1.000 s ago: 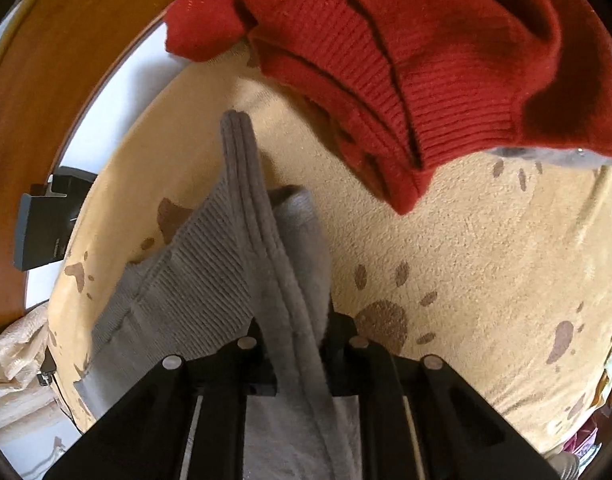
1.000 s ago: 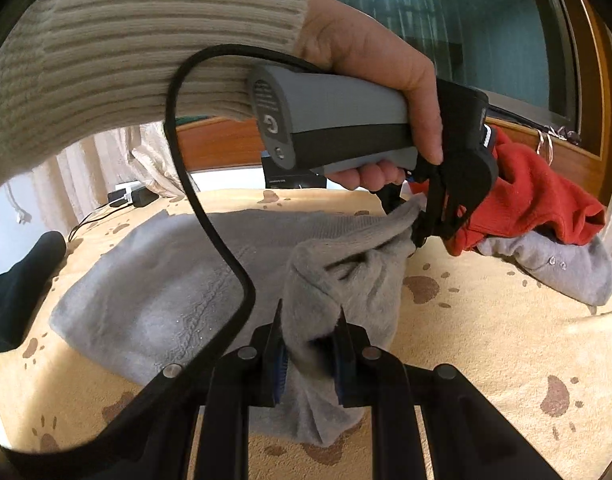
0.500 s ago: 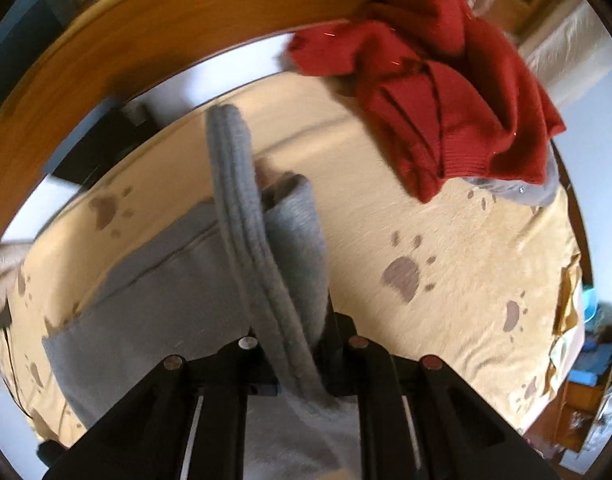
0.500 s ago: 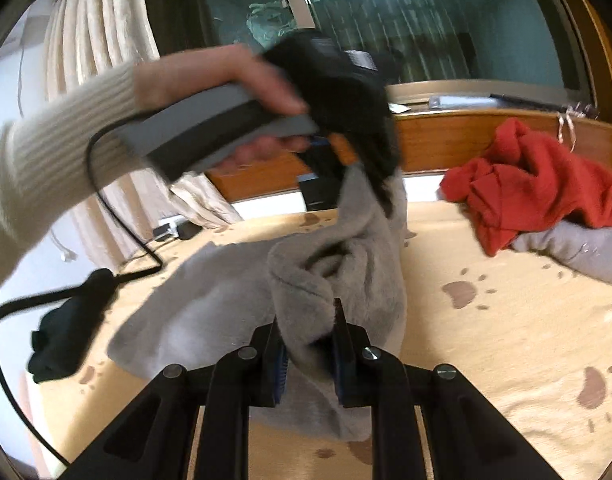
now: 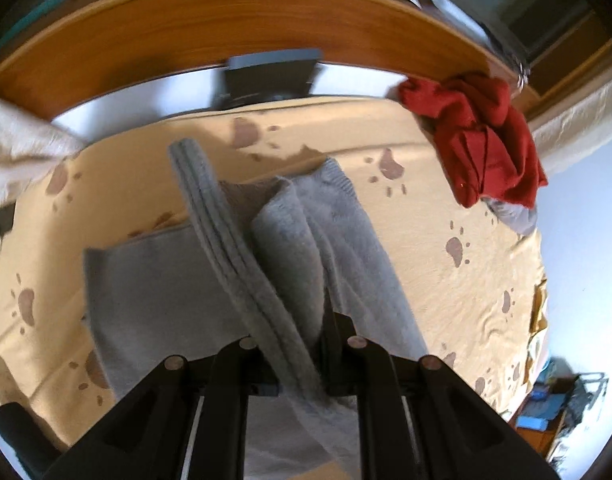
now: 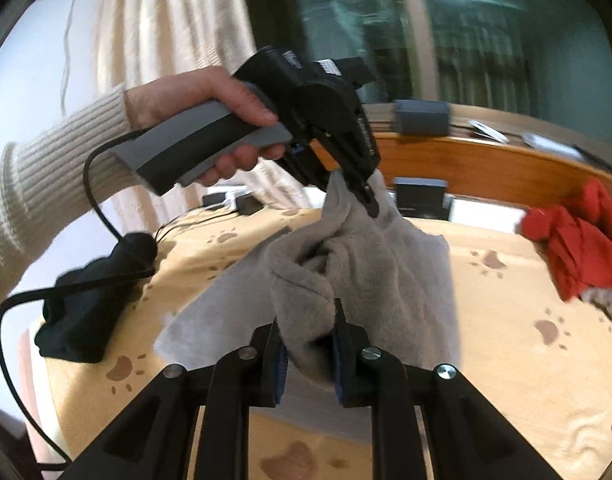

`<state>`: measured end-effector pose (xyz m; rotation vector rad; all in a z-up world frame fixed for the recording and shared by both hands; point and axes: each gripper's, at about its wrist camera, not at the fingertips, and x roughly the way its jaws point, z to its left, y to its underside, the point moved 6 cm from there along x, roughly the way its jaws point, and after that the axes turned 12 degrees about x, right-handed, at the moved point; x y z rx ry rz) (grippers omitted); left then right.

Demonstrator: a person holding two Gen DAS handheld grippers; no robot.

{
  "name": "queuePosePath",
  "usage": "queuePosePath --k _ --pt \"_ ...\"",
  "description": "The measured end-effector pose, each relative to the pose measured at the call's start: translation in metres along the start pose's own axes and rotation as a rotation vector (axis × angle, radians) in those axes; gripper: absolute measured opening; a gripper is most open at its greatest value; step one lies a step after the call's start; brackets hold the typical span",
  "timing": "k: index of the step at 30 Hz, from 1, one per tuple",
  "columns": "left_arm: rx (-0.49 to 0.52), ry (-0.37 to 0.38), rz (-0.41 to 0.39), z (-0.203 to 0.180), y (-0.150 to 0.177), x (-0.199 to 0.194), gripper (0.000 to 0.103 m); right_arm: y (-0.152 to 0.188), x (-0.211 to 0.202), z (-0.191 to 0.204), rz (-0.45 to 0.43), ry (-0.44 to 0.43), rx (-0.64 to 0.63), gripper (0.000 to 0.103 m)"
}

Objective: Fold clothes
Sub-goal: 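Hold the fleece with both grippers and fold it over onto itself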

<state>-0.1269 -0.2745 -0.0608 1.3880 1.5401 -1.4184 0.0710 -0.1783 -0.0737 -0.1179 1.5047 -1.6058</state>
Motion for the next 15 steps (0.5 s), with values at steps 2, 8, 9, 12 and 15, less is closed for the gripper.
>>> queuePosePath --k 2,8,9,12,15 --pt "-0.020 0.030 -0.024 0.020 0.009 -0.006 0.014 0.003 0.013 0.022 0.016 -0.002 -0.038 0.019" --pt "-0.025 0.083 -0.073 0.061 0.020 0.003 0.014 0.019 0.067 0.068 0.101 0.004 -0.100 0.019" --pt "-0.029 0.093 -0.080 0.068 0.021 0.004 0.014 0.021 0.075 0.073 0.113 0.006 -0.109 0.019" --pt "-0.043 0.113 -0.093 0.087 0.026 0.003 0.014 0.022 0.088 0.084 0.126 0.005 -0.133 0.019" --pt "-0.058 0.122 -0.099 0.103 0.031 0.004 0.014 0.021 0.094 0.098 0.125 0.003 -0.179 0.019"
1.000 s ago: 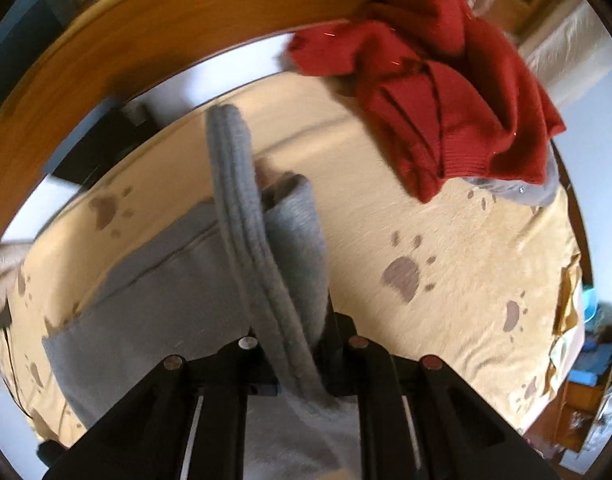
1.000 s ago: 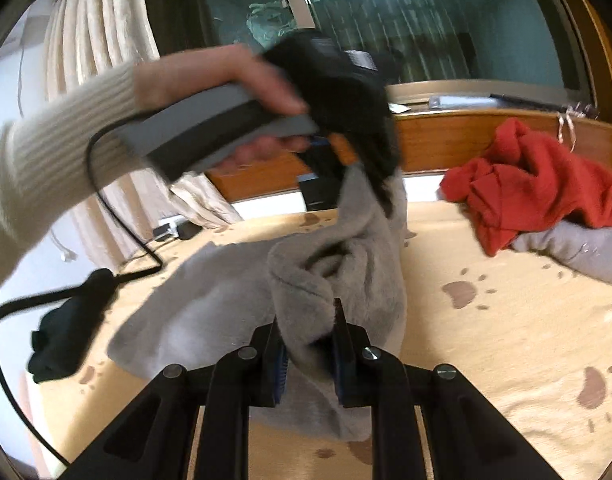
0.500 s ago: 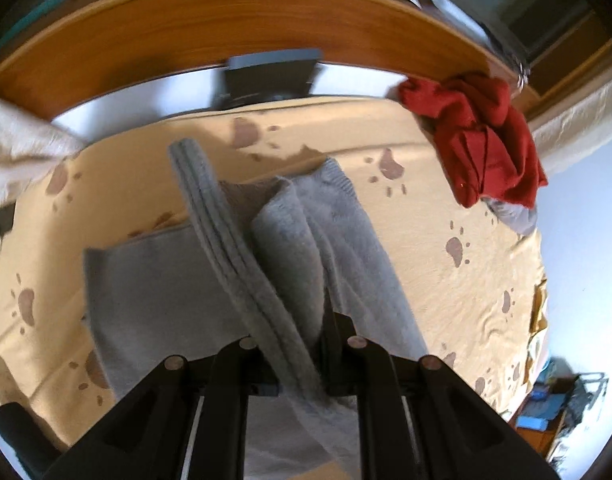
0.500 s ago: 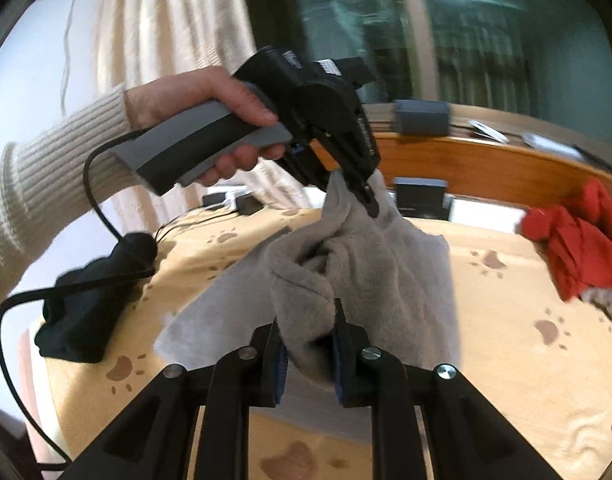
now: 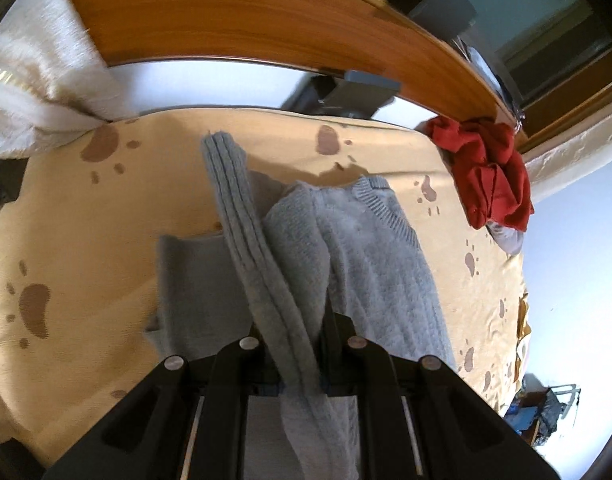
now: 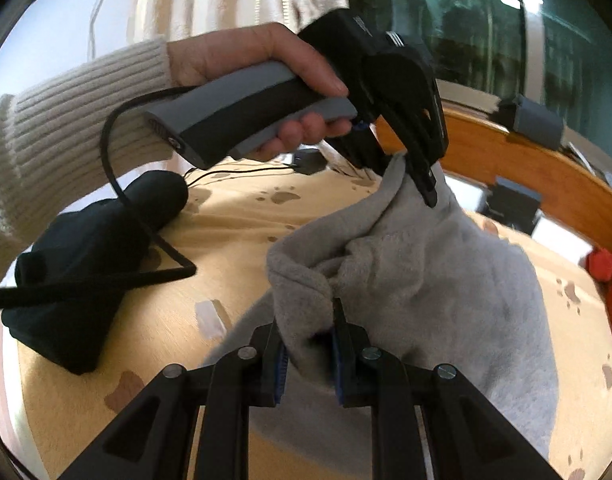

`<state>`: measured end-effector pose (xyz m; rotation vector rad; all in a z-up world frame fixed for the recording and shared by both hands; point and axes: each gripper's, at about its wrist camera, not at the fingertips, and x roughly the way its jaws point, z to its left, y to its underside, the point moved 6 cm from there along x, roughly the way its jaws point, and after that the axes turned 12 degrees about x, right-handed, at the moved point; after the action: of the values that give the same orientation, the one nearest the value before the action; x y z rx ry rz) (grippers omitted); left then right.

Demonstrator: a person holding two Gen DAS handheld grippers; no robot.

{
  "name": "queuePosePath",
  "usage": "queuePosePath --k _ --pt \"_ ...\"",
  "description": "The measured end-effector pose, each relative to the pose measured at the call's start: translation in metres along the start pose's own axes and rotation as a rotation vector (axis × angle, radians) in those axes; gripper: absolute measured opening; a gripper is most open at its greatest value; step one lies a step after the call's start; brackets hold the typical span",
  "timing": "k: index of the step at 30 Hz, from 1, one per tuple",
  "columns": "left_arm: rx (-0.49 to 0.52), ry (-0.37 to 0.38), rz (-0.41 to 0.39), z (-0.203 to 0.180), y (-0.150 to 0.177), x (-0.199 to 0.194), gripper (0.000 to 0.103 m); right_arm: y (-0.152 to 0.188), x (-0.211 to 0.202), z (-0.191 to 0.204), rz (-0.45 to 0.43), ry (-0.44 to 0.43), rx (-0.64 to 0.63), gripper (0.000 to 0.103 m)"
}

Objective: Fold clothes
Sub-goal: 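Hold the fleece with both grippers and fold it over onto itself, then open both grippers and release the folded fleece on the blanket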

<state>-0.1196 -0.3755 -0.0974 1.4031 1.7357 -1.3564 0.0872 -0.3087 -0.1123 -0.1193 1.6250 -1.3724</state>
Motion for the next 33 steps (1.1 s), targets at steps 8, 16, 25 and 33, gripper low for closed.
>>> queuePosePath --k 8,16,25,33 --pt "-0.044 0.011 0.009 0.038 0.022 0.015 0.014 0.011 0.025 0.022 0.093 -0.020 -0.070 0.019" --pt "-0.097 0.005 -0.004 0.048 0.030 0.016 0.029 0.023 0.026 0.020 0.181 -0.028 -0.077 0.020" --pt "-0.132 -0.116 -0.103 0.063 0.032 -0.017 0.072 0.019 -0.002 0.011 0.176 -0.139 -0.028 0.054" --pt "-0.094 -0.151 -0.260 0.021 0.053 -0.062 0.074 0.007 -0.117 -0.095 -0.152 -0.055 0.127 0.092"
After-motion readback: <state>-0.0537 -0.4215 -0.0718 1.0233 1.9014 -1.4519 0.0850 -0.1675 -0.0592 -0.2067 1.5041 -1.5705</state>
